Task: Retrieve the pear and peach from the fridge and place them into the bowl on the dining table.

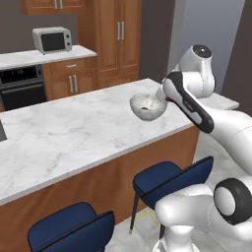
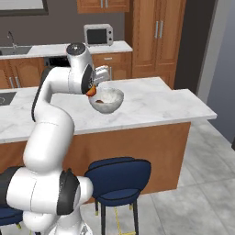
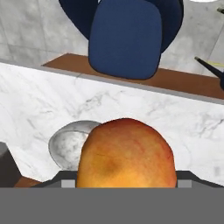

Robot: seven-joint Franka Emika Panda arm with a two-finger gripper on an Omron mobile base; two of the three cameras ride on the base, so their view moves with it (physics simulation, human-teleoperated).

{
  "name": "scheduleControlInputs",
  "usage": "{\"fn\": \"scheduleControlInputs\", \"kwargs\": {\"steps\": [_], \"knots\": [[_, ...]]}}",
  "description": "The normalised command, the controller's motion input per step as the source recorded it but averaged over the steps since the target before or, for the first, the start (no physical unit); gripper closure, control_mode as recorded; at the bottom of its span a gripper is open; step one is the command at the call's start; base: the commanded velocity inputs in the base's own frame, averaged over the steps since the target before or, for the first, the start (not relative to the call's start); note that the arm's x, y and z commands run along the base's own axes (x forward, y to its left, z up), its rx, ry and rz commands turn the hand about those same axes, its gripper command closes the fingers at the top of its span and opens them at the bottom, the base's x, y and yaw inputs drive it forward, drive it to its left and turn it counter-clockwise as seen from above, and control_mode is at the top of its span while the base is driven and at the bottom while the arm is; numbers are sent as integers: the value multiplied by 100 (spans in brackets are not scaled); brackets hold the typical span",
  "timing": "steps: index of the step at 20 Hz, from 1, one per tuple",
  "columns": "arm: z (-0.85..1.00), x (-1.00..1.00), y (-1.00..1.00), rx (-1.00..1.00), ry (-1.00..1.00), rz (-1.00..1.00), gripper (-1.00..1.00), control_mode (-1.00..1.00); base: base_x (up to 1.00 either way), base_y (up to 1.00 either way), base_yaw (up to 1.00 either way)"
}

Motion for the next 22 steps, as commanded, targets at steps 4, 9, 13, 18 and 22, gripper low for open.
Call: {"fn": "scheduleControlInputs", "kwargs": {"steps": [4,9,13,18,22], "knots": [[-38,42,0,1,-4,0,100,-100,0,0,0],[-26,55,0,0,0,0,100,-100,0,0,0],[-16,57,0,0,0,0,100,-100,0,0,0],[-28,51,0,0,1,1,100,-100,0,0,0],[-29,52,0,0,2,2,100,-100,0,0,0]]}}
